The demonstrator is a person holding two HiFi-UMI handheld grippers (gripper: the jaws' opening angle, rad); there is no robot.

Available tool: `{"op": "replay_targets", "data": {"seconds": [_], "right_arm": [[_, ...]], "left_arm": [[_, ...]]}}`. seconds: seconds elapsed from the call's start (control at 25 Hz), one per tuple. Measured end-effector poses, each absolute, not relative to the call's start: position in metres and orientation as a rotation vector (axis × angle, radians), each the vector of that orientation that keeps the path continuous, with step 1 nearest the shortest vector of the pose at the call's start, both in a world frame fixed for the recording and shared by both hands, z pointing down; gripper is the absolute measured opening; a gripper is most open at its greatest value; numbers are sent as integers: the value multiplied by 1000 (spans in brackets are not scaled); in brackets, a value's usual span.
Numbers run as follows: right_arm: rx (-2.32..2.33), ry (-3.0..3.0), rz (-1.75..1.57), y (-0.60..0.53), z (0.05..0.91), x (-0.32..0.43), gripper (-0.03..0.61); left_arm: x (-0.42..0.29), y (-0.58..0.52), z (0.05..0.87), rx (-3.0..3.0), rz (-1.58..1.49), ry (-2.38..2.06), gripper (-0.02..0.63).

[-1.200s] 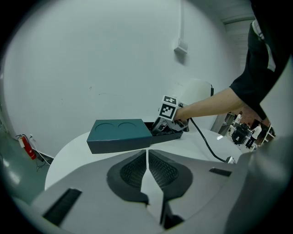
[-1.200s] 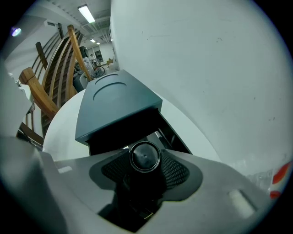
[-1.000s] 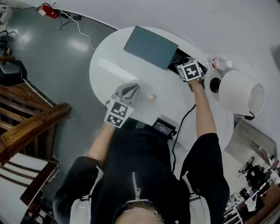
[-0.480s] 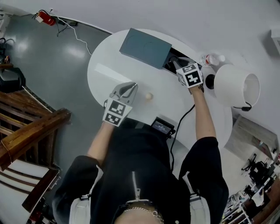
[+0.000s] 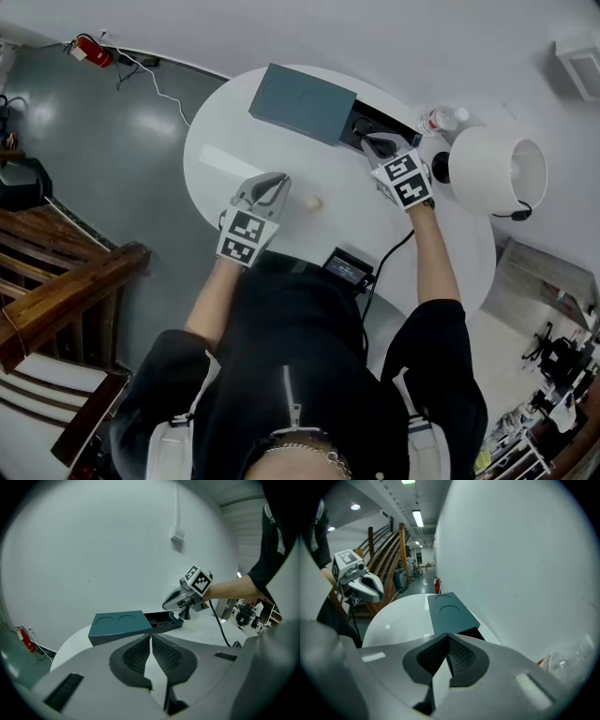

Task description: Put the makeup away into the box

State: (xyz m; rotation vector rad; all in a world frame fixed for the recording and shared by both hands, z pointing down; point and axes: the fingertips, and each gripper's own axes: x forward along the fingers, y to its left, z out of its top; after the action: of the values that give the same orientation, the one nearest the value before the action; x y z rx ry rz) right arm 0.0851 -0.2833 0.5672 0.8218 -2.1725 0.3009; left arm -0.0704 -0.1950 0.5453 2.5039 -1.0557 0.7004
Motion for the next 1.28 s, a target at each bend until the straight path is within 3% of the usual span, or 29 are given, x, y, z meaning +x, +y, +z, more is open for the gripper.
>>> {"op": "replay_targets", "data": {"seconds": [0.56, 0.8, 1.28], "right_arm": [[542, -2281, 303, -199, 585, 35, 9], [487, -2289, 315, -180, 599, 18, 101], [335, -2257, 273, -146, 618, -11, 143]], "left_arm": [[-81, -185, 547, 2506, 707, -1064, 25], [-89, -179, 549, 2494, 711, -1076, 25], [-106, -163, 556, 2463, 709, -1093, 25]]}}
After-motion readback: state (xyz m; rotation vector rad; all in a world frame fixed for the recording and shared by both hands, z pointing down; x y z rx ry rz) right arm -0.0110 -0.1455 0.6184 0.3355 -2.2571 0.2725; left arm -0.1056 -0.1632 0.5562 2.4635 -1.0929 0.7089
